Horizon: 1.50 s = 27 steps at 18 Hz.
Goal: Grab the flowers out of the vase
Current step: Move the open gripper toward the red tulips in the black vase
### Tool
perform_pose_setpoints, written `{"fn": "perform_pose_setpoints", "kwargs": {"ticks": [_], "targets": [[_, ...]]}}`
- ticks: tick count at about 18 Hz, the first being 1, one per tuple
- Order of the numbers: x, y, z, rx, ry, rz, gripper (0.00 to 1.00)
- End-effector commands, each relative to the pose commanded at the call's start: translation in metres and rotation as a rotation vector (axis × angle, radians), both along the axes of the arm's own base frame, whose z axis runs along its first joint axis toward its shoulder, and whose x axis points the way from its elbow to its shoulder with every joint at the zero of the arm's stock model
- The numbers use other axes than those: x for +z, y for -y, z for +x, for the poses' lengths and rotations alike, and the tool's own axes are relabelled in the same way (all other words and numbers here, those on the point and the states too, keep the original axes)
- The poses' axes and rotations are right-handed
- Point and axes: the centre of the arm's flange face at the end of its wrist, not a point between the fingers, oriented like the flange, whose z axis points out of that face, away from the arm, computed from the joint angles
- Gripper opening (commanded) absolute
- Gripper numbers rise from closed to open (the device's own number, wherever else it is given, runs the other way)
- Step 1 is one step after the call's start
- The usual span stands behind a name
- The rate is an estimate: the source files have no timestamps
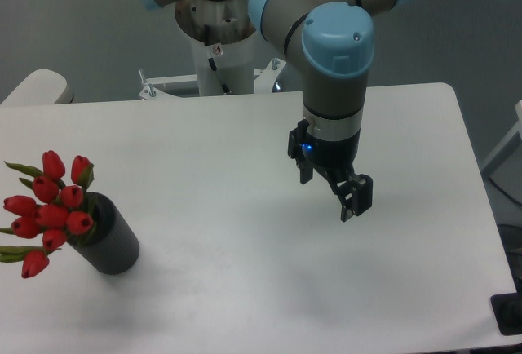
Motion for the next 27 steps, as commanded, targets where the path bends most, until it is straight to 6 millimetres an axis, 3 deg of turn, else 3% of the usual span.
{"fn": "perform_pose_setpoints", "kwargs": {"ticks": [6,10,11,15,19,27], "targets": [[-0.001,0.001,0.004,-0.012,0.012,0.020,1.00],[-0.018,-0.001,0.014,-0.011,0.064,0.033,1.00],[-0.014,0.000,0.020,-0.013,0.063,0.036,1.00],[-0.013,-0.019,0.047,0.042,0.096,0.064,1.00],[-0.006,-0.044,0.067,0.114,0.149,0.200,1.00],[0.005,-0.056,0.092,0.197,0.287,0.295,1.00]]}}
